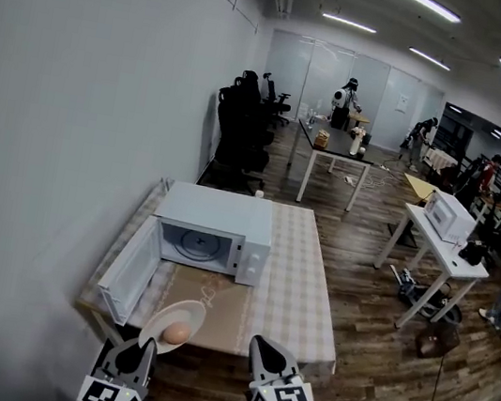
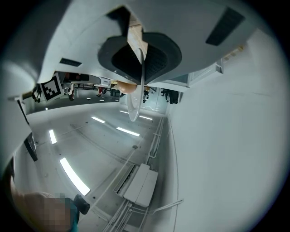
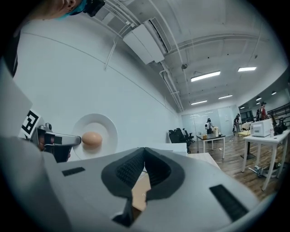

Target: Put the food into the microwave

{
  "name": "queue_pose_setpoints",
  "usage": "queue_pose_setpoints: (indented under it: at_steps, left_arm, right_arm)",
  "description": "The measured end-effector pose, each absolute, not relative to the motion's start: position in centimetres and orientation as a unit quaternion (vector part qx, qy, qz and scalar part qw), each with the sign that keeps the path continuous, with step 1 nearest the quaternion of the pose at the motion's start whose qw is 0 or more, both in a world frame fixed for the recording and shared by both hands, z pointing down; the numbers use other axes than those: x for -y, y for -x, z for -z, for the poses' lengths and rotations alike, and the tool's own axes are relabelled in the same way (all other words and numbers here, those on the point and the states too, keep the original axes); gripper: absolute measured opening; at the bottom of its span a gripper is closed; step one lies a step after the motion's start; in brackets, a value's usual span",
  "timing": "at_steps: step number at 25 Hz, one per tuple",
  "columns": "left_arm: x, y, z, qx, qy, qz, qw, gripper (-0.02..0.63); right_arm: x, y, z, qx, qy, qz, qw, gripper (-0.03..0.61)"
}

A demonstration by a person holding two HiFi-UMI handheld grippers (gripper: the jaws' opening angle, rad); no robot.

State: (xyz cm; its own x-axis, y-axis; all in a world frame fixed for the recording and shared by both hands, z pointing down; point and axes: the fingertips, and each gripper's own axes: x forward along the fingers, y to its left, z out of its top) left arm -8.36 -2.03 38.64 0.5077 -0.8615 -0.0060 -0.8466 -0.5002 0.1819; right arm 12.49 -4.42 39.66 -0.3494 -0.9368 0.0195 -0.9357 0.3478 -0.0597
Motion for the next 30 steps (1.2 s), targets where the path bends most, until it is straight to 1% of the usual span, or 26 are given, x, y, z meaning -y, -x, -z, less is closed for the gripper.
queue_pose_setpoints:
  at_steps: [12,19,30]
  left_arm:
    - [9.6,12.1,-39.2,0.470,-0.878,0.060,0.068,0.017]
    - [12.2,13.5,-40.1,0.459,-0.882,0.062,0.082,0.017]
    - [18.1,12.7,-42.6,0.464,-0.876,0.063,0.118,0.017]
  right_arm:
    - [10.6,-7.0,-39.1,-0.811,0.585,0.013,-0.013,0.008]
    - [12.4,-4.9,-40.5,-0.806,0.591,0.032,-0.021,0.008]
    - [18.9,-5.2,-42.2,-0.816,0.576,0.041,-0.015,0.008]
